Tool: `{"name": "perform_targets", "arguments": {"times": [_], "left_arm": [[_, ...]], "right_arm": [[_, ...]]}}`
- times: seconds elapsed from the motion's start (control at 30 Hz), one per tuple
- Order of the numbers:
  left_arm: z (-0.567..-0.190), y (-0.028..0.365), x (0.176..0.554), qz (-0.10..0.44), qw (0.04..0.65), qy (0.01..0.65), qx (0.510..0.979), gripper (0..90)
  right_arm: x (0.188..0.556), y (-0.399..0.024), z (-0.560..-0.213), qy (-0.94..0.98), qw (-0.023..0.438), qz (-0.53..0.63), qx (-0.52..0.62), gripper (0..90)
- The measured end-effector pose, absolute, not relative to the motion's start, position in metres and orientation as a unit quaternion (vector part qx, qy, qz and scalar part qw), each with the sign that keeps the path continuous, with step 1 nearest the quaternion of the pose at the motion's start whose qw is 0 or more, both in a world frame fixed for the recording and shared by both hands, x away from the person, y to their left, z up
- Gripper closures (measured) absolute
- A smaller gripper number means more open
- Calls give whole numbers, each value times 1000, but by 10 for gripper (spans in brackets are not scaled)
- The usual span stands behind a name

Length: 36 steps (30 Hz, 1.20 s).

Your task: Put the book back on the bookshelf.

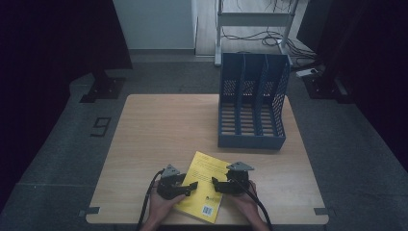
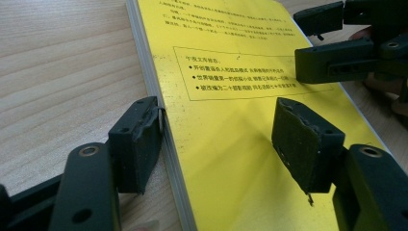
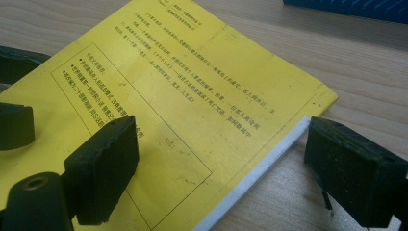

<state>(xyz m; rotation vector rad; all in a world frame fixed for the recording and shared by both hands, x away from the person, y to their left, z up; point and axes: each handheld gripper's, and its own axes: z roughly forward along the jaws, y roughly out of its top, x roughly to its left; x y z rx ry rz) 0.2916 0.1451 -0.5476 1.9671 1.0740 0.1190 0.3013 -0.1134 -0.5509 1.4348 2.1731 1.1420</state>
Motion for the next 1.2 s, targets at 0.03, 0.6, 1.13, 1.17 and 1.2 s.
{"name": "perform_targets", "arguments": {"times": [0.03,0.6,1.13,1.17,1.2], "left_arm": [[-548,145,292,48,434,431,790,345],[-545,145,292,43,438,447,779,364],[-543,146,292,41,438,453,775,391],[-543,147,292,40,439,454,774,395],[-542,147,292,37,441,456,772,397]], "right_arm": [[301,-113,-551,756,148,397,499,115],[300,-113,-552,752,153,402,499,113],[300,-112,-553,752,156,402,499,111],[300,-112,-553,752,157,402,499,111],[300,-112,-553,751,157,403,499,111]]}}
